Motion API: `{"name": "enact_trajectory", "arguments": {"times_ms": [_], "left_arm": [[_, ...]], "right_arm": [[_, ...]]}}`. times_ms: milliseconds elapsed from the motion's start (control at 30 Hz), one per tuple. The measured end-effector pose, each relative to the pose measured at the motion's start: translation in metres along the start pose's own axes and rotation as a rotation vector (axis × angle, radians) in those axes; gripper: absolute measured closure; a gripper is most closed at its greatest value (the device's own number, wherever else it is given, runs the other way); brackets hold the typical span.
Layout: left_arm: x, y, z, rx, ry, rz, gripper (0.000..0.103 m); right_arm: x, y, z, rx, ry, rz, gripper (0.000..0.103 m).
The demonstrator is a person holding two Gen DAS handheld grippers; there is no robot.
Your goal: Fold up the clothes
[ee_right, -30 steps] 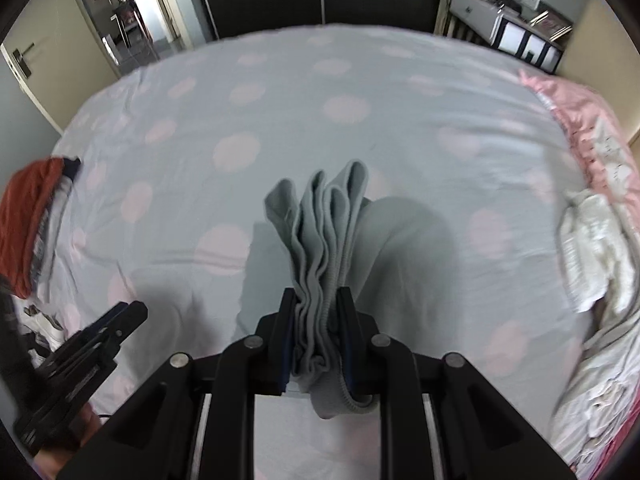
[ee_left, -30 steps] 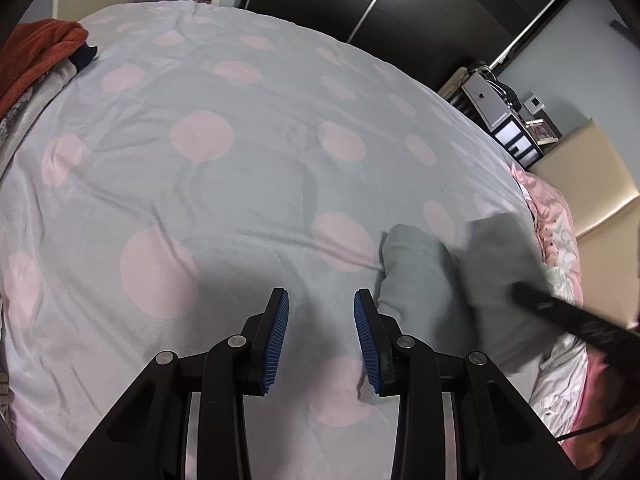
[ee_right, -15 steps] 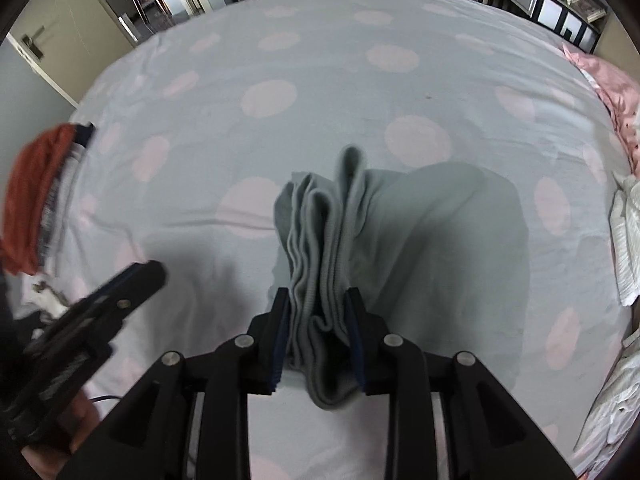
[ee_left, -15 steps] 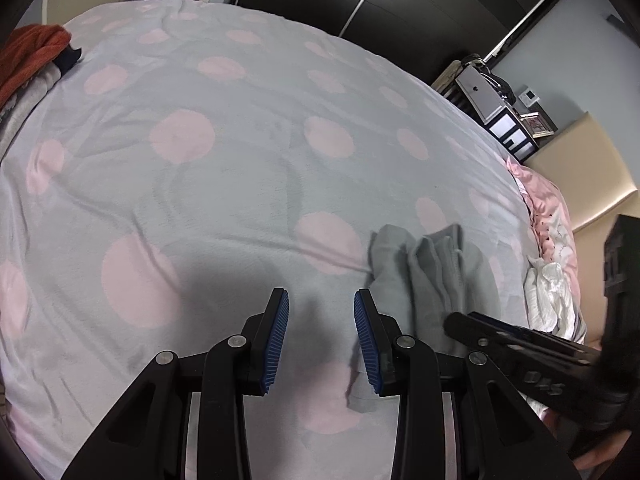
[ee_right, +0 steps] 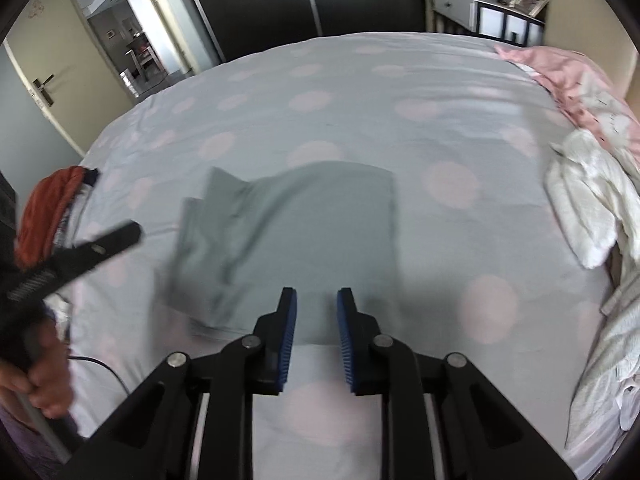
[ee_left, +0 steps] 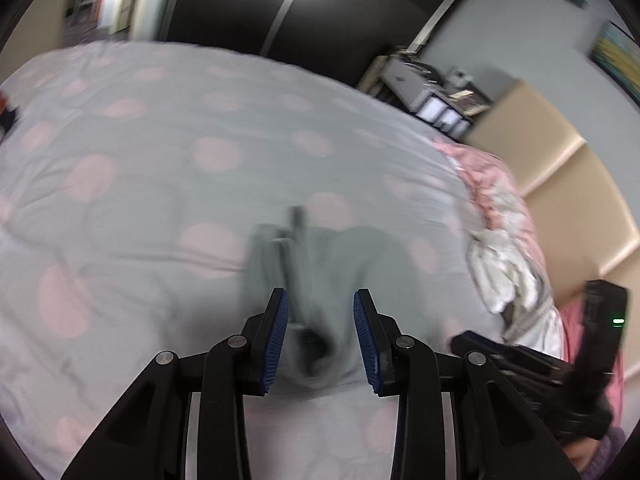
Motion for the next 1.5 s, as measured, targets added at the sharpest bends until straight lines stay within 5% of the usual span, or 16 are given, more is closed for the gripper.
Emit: {"name": "enact_trajectory", "arguments": {"times_ms": [233, 433, 567, 867, 967, 1033, 1133, 1500], "left_arm": [[-0.022, -0.004, -0.042, -0.108, -0.013, -0.003, 0.068], [-0.055, -0.006, 0.007, -0.027, 0.157, 0.045, 0.074], [-0.071, -0.015, 0.024, 0.012, 0.164, 0.098, 0.073], [-0.062, -0.022, 0.023, -0.009, 0.169, 0.062, 0.068], [-0.047, -0.016, 0.021, -0.032, 0.196, -0.015, 0.055], [-0.039, -0.011, 0.020, -0.015, 0.176, -0.050, 0.050], [-0.043, -0.010, 0.026, 0.038, 0.125, -0.032, 0.042], [-0.079, -0.018, 0.048, 0.182, 0.026, 0.030, 0.032]], "right_arm": [[-0.025, 0.000, -0.022, 0.023, 0.042, -0.066, 0.084], [-0.058, -0.011, -0.048, -0.013, 0.050, -0.013, 0.083], [-0.079, -0.017, -0.059, -0.008, 0.087, 0.044, 0.084], [-0.082, -0.014, -0.066, -0.042, 0.153, 0.099, 0.084], [-0.065, -0.005, -0.067, -0.055, 0.174, 0.045, 0.079], [-0.056, 0.003, -0.070, -0.081, 0.205, -0.001, 0.075], [-0.053, 0.013, -0.074, -0.138, 0.273, -0.044, 0.052], [-0.113, 0.016, -0.084, -0.239, 0.367, 0.015, 0.051]]}}
Point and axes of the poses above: each gripper's, at about its wrist camera, not at the fingertips, and x roughly against the way its jaws point, z to its left, y to its top, the point moved 7 cm from there along -x, roughly the way its jaws point, and after that the axes turned 4 degrees about y, right-handed, at the moved point
